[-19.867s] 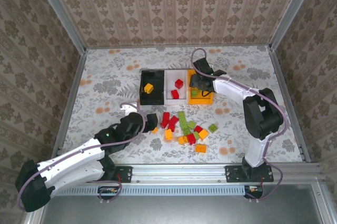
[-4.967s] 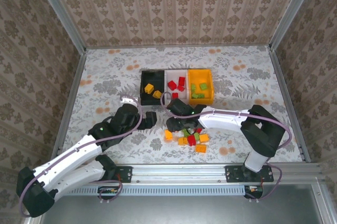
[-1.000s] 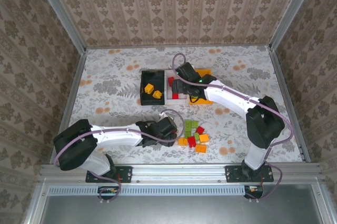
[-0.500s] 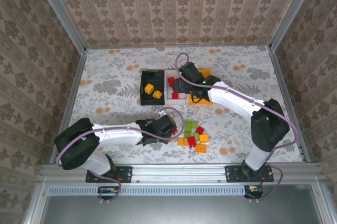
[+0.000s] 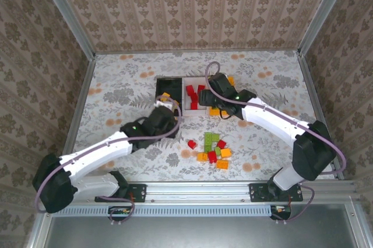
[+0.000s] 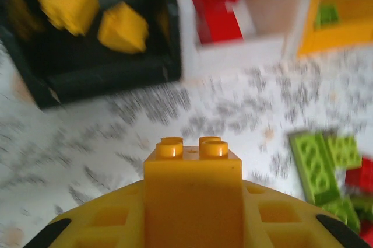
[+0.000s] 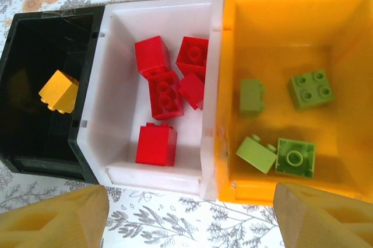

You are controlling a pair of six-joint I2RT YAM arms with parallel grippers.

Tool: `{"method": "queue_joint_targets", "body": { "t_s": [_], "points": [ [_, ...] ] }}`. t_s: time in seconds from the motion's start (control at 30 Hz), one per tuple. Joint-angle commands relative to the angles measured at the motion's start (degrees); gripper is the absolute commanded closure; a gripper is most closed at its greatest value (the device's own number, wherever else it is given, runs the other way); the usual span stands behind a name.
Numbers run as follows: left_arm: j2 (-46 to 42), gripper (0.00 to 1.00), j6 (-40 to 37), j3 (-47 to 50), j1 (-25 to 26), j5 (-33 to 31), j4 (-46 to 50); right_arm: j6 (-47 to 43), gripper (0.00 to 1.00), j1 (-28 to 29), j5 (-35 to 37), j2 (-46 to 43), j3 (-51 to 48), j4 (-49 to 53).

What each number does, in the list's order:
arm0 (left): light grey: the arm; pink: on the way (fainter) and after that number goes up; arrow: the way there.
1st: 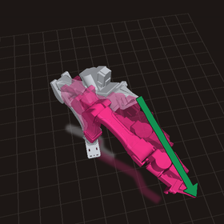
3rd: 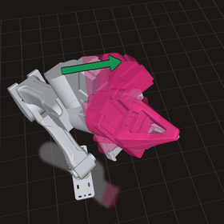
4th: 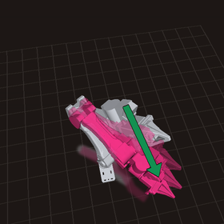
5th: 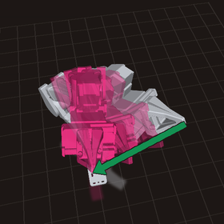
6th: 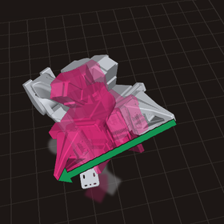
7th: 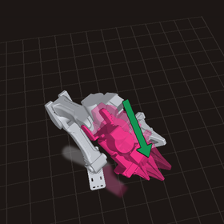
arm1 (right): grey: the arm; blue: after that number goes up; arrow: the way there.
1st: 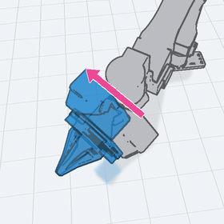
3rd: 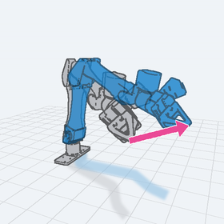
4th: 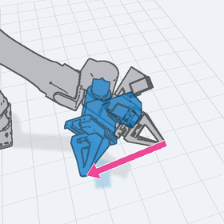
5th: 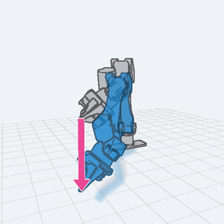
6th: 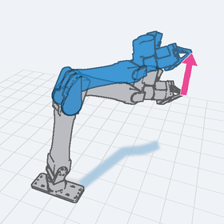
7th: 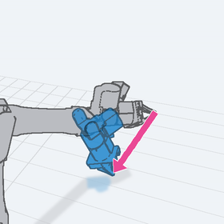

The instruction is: Sort the legos into containers by color

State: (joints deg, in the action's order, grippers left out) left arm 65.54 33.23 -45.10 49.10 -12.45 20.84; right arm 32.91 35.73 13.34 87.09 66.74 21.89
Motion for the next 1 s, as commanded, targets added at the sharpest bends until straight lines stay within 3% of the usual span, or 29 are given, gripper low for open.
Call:
{"method": "queue_joint_targets", "body": {
  "t_s": [0.0,0.13,0.3,0.4,0.5,0.63,0.8,0.97],
  "points": [
    [2.6,0.75,-5.1,-5.8,-5.9,1.8,0.8,2.5,0.24,-0.4,0.7,-2.7,-3.2,-1.1],
    [12.2,0.75,-7.4,-12.1,-12.8,5.4,-2.2,3.1,0.24,-0.3,0.6,-3.9,-5.6,-0.8],
    [23.9,0.72,-8.2,-19.8,-17.1,6.3,-2.5,3.1,0.24,-0.3,0.6,-5.4,-7.4,-0.2],
    [28.2,0.62,-8.4,-23.3,-18.1,6.8,-2.6,3.2,0.24,-0.3,-0.1,-6.8,-8.6,-0.3],
    [29.6,0.41,-8.1,-25.6,-18.1,8.0,-2.0,2.5,0.24,-0.3,-2.3,-7.0,-9.5,-0.5],
    [24.4,0.21,-7.0,-23.8,-16.9,8.8,-3.2,-0.4,0.23,0.7,-9.2,-6.9,-10.2,-1.6],
    [12.7,0.01,-5.1,-17.4,-14.4,7.7,-4.5,-6.0,0.23,8.0,-12.0,-1.9,-8.3,-0.5],
    [-0.6,0.0,-1.8,-7.4,-12.0,5.0,-4.0,-8.3,0.25,14.2,-12.0,5.4,-5.6,-0.3]
  ]
}}
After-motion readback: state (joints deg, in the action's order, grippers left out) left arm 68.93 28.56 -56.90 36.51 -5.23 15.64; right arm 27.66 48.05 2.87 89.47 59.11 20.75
